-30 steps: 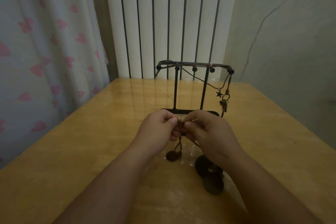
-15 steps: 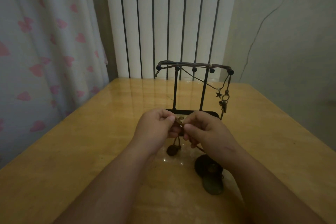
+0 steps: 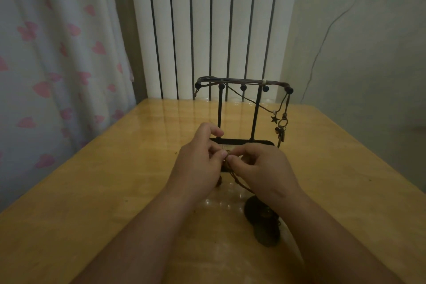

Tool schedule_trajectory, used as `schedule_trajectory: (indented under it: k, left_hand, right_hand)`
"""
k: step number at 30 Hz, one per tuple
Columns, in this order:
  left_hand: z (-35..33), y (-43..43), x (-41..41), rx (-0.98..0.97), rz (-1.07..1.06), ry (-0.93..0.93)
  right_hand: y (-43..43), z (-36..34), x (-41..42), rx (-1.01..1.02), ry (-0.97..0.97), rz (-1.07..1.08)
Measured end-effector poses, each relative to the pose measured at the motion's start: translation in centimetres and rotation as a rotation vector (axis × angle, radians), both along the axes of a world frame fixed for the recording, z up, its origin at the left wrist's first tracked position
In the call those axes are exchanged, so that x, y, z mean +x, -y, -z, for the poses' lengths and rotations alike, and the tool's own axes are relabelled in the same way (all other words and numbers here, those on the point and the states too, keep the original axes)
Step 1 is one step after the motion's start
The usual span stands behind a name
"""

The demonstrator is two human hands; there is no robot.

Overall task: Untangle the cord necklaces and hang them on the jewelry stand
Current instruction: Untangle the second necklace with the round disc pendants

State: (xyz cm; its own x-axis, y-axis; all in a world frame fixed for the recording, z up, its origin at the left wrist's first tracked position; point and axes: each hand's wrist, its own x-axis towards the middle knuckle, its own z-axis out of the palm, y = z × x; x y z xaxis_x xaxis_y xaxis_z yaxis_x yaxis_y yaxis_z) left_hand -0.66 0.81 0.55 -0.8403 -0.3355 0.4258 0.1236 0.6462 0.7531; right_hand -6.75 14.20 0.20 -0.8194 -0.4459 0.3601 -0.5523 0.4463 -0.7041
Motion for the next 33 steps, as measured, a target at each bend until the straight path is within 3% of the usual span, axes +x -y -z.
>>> schedule_trajectory:
  k: [6, 11, 16, 20, 25, 27, 33]
  left_hand:
    - [0.2, -0.1, 0.0, 0.066, 0.032, -0.027]
    - [0.4, 0.0, -0.1, 0.063, 0.050, -0.034]
    - [0.4, 0.0, -0.1, 0.023, 0.082, -0.023]
    - [0.5, 0.1, -0.2, 0.007, 0.113, -0.018]
    - [0.7, 0.4, -0.4, 0.135, 0.115, 0.004]
    - [0.7, 0.4, -0.4, 0.178, 0.108, 0.016]
    - [0.0, 0.6, -0.1, 0.284, 0.053, -0.066]
  right_hand:
    - [0.0, -0.2, 0.2, -0.015, -0.036, 0.021]
    - [0.3, -0.6, 0.6, 0.209, -0.177, 0.054]
    - [0.3, -0.8, 0.6, 0.242, -0.188, 0.043]
    - [0.4, -0.2, 0.4, 0.074, -0.005, -0.012]
    - [0.1, -0.8, 1.0, -0.254, 0.304, -0.183]
    - [0.1, -1.1, 1.2, -0.282, 0.286, -0.216]
    - [0.2, -0.7, 0.9, -0.114, 0.146, -0.110]
